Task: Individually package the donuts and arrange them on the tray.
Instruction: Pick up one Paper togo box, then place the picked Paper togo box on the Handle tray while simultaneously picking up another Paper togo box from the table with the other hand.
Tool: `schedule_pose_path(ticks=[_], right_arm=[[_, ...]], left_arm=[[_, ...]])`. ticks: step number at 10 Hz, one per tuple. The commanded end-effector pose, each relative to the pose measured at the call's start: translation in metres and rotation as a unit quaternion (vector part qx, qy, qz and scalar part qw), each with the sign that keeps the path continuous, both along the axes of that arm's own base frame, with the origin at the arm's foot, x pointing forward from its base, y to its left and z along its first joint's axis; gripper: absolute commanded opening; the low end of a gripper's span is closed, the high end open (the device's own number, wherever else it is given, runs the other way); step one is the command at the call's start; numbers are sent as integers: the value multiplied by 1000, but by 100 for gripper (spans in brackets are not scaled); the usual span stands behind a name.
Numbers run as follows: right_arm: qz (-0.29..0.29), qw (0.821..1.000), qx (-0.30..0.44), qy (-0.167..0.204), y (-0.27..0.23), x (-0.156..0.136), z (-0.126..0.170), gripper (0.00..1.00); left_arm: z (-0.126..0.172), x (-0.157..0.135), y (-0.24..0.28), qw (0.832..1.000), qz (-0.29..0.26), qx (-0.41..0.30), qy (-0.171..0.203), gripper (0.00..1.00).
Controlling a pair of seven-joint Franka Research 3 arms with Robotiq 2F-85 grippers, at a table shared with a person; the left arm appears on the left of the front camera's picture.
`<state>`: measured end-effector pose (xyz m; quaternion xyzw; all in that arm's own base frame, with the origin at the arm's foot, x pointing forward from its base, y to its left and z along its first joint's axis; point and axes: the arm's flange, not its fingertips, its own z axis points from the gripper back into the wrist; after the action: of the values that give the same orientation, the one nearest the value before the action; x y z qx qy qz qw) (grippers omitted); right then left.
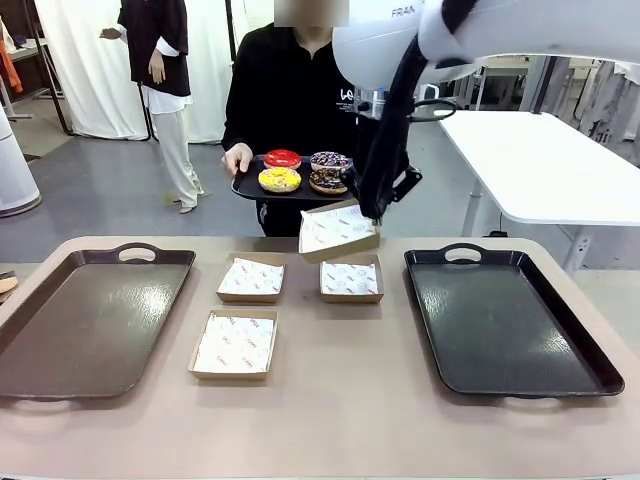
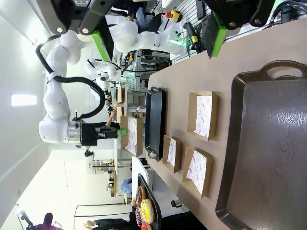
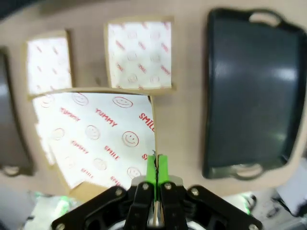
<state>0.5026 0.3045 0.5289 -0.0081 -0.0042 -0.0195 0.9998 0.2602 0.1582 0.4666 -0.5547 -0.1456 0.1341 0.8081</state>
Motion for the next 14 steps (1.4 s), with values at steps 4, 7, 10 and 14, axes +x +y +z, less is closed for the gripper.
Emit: schedule_pose_path(ticks=[4, 7, 10, 14], right_arm=[[-31, 999, 0, -44, -12, 37, -3, 0], [-23, 999, 12, -20, -7, 38, 1, 0], [-23, 999, 12, -20, -7, 38, 1, 0], [-23, 999, 12, -20, -7, 38, 1, 0]], left_arm=[[0, -1, 1, 1000, 2, -5, -8, 100], [0, -1, 1, 1000, 2, -5, -8, 100], [0, -1, 1, 1000, 2, -5, -8, 100], [0, -1, 1, 1000, 2, -5, -8, 100]])
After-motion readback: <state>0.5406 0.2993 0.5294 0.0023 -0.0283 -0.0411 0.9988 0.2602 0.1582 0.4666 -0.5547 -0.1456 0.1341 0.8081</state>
